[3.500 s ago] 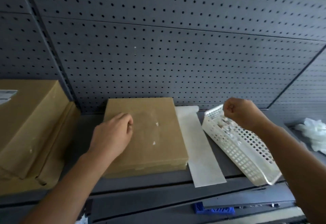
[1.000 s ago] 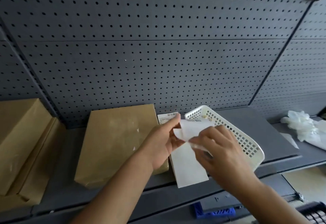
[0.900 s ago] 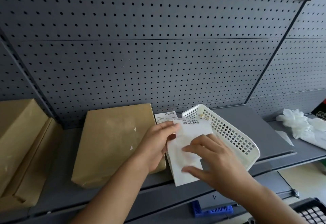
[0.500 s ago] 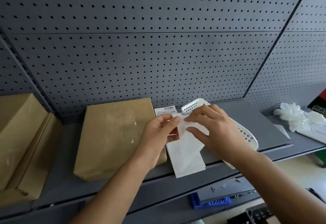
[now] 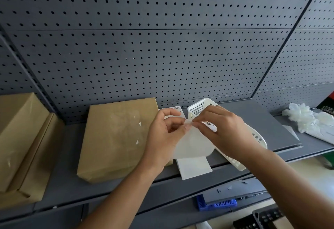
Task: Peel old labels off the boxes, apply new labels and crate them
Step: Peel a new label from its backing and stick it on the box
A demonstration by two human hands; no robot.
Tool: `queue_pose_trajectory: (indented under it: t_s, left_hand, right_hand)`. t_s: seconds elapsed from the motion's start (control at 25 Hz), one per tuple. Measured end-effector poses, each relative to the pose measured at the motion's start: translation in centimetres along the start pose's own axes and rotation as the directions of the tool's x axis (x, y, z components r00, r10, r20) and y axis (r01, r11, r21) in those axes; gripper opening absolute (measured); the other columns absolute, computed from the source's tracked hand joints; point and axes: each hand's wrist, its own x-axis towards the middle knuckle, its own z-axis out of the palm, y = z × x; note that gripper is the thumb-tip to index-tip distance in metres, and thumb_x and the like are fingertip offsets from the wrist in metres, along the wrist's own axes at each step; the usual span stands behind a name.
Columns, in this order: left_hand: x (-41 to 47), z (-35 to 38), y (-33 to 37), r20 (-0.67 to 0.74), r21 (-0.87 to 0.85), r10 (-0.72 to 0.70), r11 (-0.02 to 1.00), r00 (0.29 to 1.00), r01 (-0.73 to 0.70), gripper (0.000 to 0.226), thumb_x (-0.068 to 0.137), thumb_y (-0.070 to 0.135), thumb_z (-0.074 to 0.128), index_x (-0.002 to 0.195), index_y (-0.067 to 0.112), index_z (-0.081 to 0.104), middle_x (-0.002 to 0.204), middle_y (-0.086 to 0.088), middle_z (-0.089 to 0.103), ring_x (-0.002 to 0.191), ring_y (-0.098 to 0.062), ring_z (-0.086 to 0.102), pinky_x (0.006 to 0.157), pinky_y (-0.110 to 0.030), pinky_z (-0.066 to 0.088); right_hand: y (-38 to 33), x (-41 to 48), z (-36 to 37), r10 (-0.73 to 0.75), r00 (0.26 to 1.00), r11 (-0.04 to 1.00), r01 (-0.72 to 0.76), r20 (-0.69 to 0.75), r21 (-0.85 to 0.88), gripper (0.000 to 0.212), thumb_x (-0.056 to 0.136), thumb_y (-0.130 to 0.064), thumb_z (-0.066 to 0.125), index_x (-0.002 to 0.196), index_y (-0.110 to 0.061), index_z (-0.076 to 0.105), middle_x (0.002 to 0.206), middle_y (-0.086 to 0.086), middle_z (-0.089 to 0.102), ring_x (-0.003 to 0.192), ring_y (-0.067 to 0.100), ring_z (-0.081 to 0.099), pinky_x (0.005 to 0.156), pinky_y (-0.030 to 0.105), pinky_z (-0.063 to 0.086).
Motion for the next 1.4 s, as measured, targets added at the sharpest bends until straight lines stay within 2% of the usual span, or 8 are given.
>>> queue_pose_trajectory:
  t_s: [0.16, 0.44, 0.68, 0.8, 0.88, 1.12, 1.28, 1.4]
  left_hand:
    - [-0.1, 0.3, 0.3, 0.016, 0.056, 0.068, 0.996, 0.998, -0.069, 0.032, 0.086, 0.000, 0.074, 0.103, 0.015, 0.051, 0.080, 0.009, 0.071, 0.064, -0.004, 0.054, 0.065, -0.017, 0.045]
    - [-0.6, 0.3, 0.6, 0.018, 0.133, 0.075, 0.988, 0.997, -0.077, 0.033, 0.086, -0.001, 0.074, 0.105, 0.016, 0.053, 0.086, 0.007, 0.074, 0.066, -0.004, 0.056, 0.066, -0.017, 0.047]
    - [-0.5, 0.1, 0.3, -0.026, 0.165, 0.014, 0.986, 1.000, -0.009, 0.035, 0.085, -0.004, 0.069, 0.102, 0.023, 0.055, 0.097, 0.006, 0.075, 0.067, -0.005, 0.055, 0.064, -0.016, 0.046]
    - [-0.4, 0.1, 0.6, -0.041, 0.133, -0.003, 0.991, 0.999, 0.009, 0.032, 0.085, -0.003, 0.072, 0.104, 0.018, 0.056, 0.094, 0.005, 0.075, 0.063, -0.003, 0.054, 0.061, -0.015, 0.045]
    - [-0.4, 0.1, 0.7, -0.034, 0.146, 0.000, 0.989, 0.999, 0.005, 0.032, 0.086, -0.003, 0.071, 0.105, 0.018, 0.056, 0.095, 0.007, 0.075, 0.064, -0.002, 0.054, 0.061, -0.015, 0.046]
    - [-0.3, 0.1, 0.4, -0.034, 0.199, 0.005, 0.980, 0.999, 0.001, 0.031, 0.088, -0.006, 0.065, 0.107, 0.015, 0.052, 0.090, 0.004, 0.074, 0.063, -0.006, 0.050, 0.057, -0.016, 0.042]
    - [0.3, -0.7, -0.7, -0.002, 0.424, -0.011, 0.906, 1.000, 0.011, 0.035, 0.088, -0.003, 0.060, 0.108, 0.023, 0.046, 0.089, 0.005, 0.072, 0.066, -0.006, 0.054, 0.056, -0.015, 0.043]
    - [1.0, -0.9, -1.9, 0.031, 0.667, -0.028, 0.745, 0.999, 0.000, 0.040, 0.088, 0.002, 0.060, 0.108, 0.031, 0.041, 0.088, 0.007, 0.064, 0.073, -0.005, 0.059, 0.058, -0.020, 0.048]
  right_hand:
    - [-0.5, 0.0, -0.2, 0.030, 1.000, 0.999, -0.030, 0.009, 0.020, 0.028, 0.090, -0.053, 0.055, 0.085, -0.029, 0.069, 0.080, -0.016, 0.063, 0.073, 0.000, 0.058, 0.057, 0.015, 0.044]
    - [-0.5, 0.4, -0.6, 0.008, 1.000, 0.990, -0.007, 0.009, -0.143, 0.019, 0.090, -0.034, 0.055, 0.083, -0.024, 0.070, 0.076, -0.013, 0.065, 0.066, 0.000, 0.042, 0.053, 0.004, 0.022]
    - [-0.6, 0.8, -1.2, 0.161, 0.987, 0.987, -0.160, 0.031, -0.012, 0.014, 0.092, -0.037, 0.059, 0.086, -0.027, 0.067, 0.081, -0.017, 0.062, 0.069, 0.000, 0.054, 0.057, 0.026, 0.045]
    - [-0.8, 0.6, -1.3, 0.103, 0.988, 0.995, -0.102, 0.115, -0.016, 0.021, 0.084, -0.050, 0.064, 0.088, -0.030, 0.068, 0.083, -0.019, 0.062, 0.077, -0.008, 0.052, 0.057, 0.009, 0.036]
    - [-0.7, 0.5, -1.1, 0.125, 0.987, 0.992, -0.122, 0.101, -0.033, 0.009, 0.085, -0.038, 0.071, 0.084, -0.029, 0.069, 0.081, -0.019, 0.062, 0.076, -0.014, 0.051, 0.057, 0.006, 0.033]
    - [0.0, 1.9, -2.1, 0.309, 0.951, 0.951, -0.309, -0.005, 0.008, 0.006, 0.091, -0.025, 0.062, 0.086, -0.025, 0.065, 0.076, -0.015, 0.064, 0.070, 0.009, 0.062, 0.066, 0.033, 0.053]
    - [1.5, 3.5, -4.2, 0.446, 0.895, 0.894, -0.445, -0.017, 0.052, 0.009, 0.097, -0.030, 0.052, 0.093, -0.024, 0.059, 0.079, -0.014, 0.061, 0.076, 0.011, 0.063, 0.064, 0.031, 0.047]
    - [2.2, 4.6, -5.6, 0.435, 0.892, 0.900, -0.433, -0.123, 0.046, 0.010, 0.099, -0.029, 0.048, 0.095, -0.022, 0.054, 0.081, 0.001, 0.066, 0.074, 0.021, 0.063, 0.062, 0.034, 0.048]
